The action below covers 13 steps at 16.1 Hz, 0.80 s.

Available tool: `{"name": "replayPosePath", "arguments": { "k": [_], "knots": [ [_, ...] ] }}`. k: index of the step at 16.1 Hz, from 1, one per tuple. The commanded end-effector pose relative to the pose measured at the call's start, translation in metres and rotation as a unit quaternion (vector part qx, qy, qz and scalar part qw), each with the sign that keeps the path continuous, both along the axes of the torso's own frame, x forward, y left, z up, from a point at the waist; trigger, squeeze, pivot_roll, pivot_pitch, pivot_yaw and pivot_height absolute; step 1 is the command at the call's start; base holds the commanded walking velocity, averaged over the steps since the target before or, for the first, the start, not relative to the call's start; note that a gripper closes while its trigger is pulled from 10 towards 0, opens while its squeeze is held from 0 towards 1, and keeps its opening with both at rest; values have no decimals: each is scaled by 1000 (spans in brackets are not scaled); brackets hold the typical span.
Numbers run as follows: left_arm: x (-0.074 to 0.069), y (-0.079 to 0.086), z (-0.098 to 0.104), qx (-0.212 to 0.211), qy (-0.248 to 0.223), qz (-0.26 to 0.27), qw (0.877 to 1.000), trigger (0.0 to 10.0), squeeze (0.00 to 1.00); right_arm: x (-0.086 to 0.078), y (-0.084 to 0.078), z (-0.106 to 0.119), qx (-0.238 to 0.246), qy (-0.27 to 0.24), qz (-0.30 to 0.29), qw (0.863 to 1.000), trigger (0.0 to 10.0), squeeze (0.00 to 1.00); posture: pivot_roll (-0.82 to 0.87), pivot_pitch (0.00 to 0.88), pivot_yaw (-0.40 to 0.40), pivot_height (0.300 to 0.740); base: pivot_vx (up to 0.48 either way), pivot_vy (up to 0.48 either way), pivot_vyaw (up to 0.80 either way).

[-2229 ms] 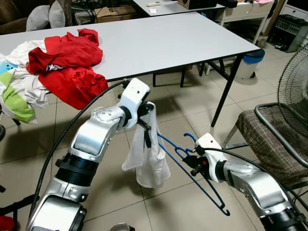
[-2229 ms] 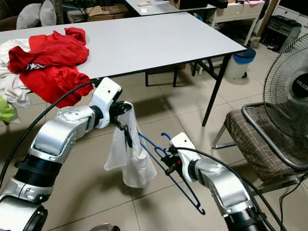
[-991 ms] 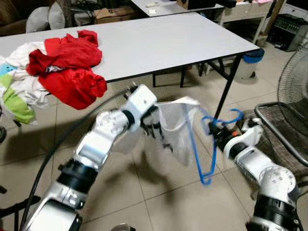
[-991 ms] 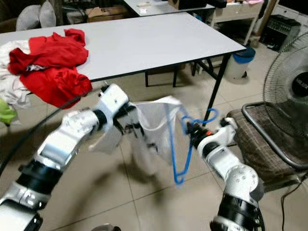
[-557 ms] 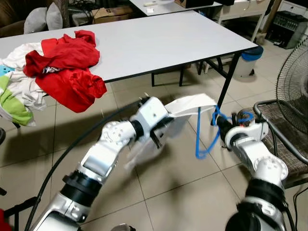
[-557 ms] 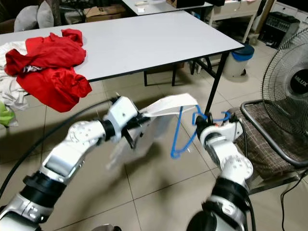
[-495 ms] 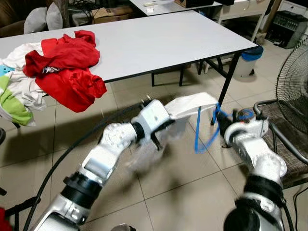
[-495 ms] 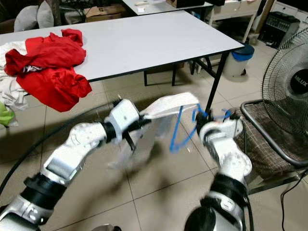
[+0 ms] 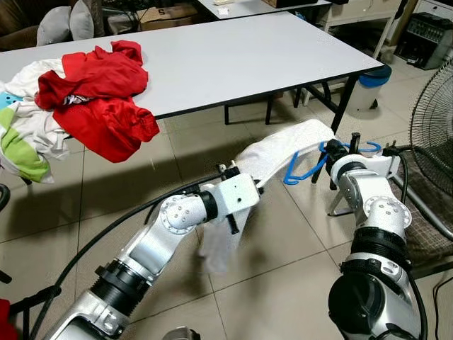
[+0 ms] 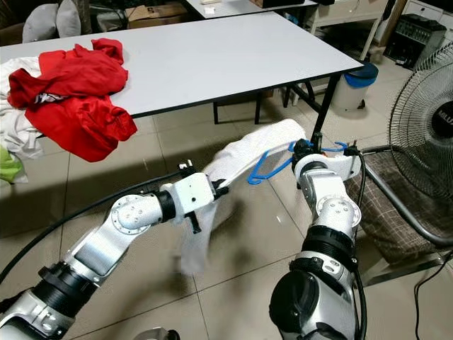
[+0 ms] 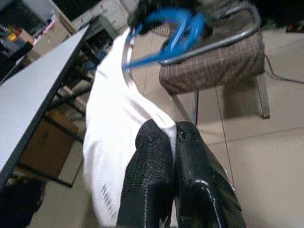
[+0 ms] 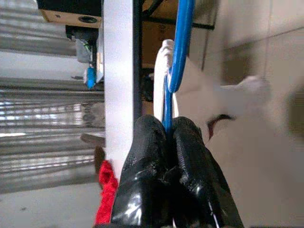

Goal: Hang hanger

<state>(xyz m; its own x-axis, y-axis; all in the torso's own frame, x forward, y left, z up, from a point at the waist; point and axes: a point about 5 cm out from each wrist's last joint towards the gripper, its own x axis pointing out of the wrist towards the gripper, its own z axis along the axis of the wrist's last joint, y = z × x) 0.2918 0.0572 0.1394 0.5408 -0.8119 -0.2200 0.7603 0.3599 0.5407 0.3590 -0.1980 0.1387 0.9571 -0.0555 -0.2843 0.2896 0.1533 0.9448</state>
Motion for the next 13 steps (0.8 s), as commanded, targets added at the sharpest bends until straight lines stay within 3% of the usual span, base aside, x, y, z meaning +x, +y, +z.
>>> {"name": "replayPosePath", "arguments": {
  "k": [1, 3, 5, 13],
  "knots": [
    [-5, -4, 12, -22, -17, -23, 999, 10000, 0, 7, -2, 13, -20, -18, -5, 1000, 10000, 0, -76, 0, 16, 740, 0, 0, 0],
    [-12, -10, 18, -30, -18, -54, 998, 10000, 0, 9, -4, 11, -15, -11, -14, 1000, 10000, 0, -71, 0, 13, 740, 0, 0, 0],
    [-15, -12, 16, -10, -24, -67, 997, 10000, 0, 11, -5, 12, -14, -10, -18, 1000, 10000, 0, -71, 0, 13, 740, 0, 0, 0],
    [-7, -5, 6, 50, -40, -51, 997, 10000, 0, 13, -6, 11, -17, -7, -14, 1000, 10000, 0, -75, 0, 6, 740, 0, 0, 0]
  ]
}}
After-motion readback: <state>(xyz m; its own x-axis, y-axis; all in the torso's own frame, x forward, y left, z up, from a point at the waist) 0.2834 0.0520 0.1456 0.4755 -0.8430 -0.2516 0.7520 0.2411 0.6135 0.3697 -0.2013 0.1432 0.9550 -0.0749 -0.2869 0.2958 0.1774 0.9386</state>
